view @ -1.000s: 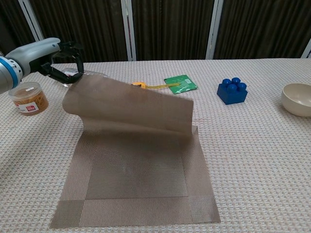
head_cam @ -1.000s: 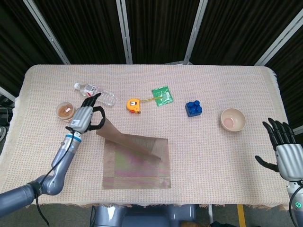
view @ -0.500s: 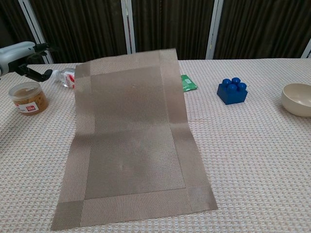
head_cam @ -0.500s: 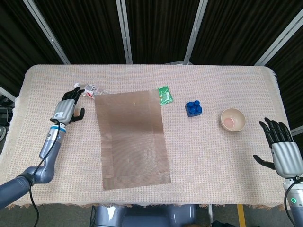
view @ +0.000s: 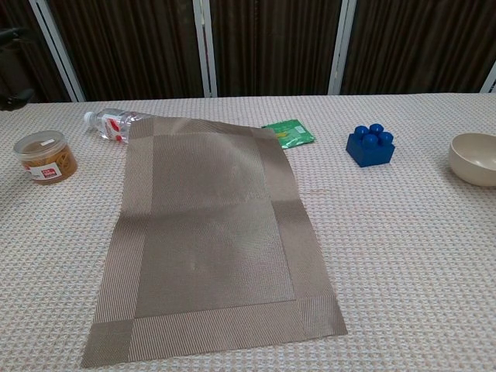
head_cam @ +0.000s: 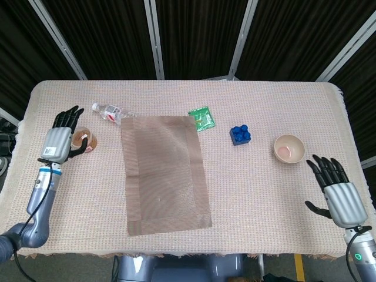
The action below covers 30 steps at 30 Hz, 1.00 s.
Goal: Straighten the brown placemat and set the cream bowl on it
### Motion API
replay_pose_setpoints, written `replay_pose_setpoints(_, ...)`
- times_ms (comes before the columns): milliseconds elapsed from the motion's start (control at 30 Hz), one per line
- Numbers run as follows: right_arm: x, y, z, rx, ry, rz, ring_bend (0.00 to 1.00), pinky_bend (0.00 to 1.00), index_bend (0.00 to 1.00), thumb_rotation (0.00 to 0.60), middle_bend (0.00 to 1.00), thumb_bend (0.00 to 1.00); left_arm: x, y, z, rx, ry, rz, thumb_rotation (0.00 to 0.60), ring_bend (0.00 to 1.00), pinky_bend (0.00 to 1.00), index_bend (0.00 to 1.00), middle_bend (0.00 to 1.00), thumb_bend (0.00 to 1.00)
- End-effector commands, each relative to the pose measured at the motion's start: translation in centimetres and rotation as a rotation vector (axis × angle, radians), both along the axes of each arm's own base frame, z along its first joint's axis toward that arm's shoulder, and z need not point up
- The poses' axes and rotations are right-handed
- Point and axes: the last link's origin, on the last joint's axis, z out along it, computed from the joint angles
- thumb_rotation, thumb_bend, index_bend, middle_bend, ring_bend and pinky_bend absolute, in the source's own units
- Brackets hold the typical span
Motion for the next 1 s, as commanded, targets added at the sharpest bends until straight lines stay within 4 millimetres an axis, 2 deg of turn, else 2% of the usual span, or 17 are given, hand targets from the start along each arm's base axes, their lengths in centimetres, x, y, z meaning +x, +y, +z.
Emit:
replay_pose_setpoints(33, 1.1, 0.2, -1.9, 0.13, 0.033, 0.046, 0.0, 0.0, 0.0, 0.6, 0.0, 0.04, -1.1, -5.8, 2.4, 0.066, 0.076, 0.06, 0.6, 0.0, 0.0, 0.0, 0.0, 0.49)
replay_pose_setpoints(200, 3.1, -0.3, -4.4, 0.296, 0.116, 0.13, 0.0, 0.0, 0.0, 0.6, 0.0, 0.04, -0.3, -10.4, 4.2, 0.091, 0.156, 0.088, 0.6, 0.0, 0.0, 0.0, 0.0, 0.49)
replay_pose_setpoints(367, 4.6, -0.5, -7.2, 0.446, 0.182, 0.195, 0.0, 0.0, 0.0, 0.6, 0.0, 0.04, 0.9, -12.8, 5.6, 0.088, 0.183, 0.083, 0.6, 0.0, 0.0, 0.0, 0.0, 0.49)
replay_pose_setpoints(667, 7.4, -2.0, -12.3, 0.58, 0.297, 0.307, 0.0, 0.0, 0.05, 0.6, 0.0, 0.04, 0.8, -13.7, 6.7, 0.073, 0.227, 0.098, 0.6, 0.0, 0.0, 0.0, 0.0, 0.49)
replay_pose_setpoints(767, 8.9, -2.9, -14.4, 0.612, 0.321, 0.332, 0.0, 0.0, 0.05, 0.6, 0.0, 0.04, 0.4, -13.7, 6.6, 0.049, 0.256, 0.107, 0.6, 0.0, 0.0, 0.0, 0.0, 0.39)
replay_pose_setpoints(833, 9.8, -3.4, -15.7, 0.626, 0.325, 0.34, 0.0, 0.0, 0.05, 0.6, 0.0, 0.04, 0.2, -13.8, 6.5, 0.023, 0.29, 0.112, 0.6, 0.0, 0.0, 0.0, 0.0, 0.28)
replay_pose_setpoints(1000, 11.4, -4.0, -18.0, 0.649, 0.319, 0.35, 0.0, 0.0, 0.05, 0.6, 0.0, 0.04, 0.2, -13.9, 6.4, 0.0, 0.327, 0.114, 0.6, 0.0, 0.0, 0.0, 0.0, 0.22)
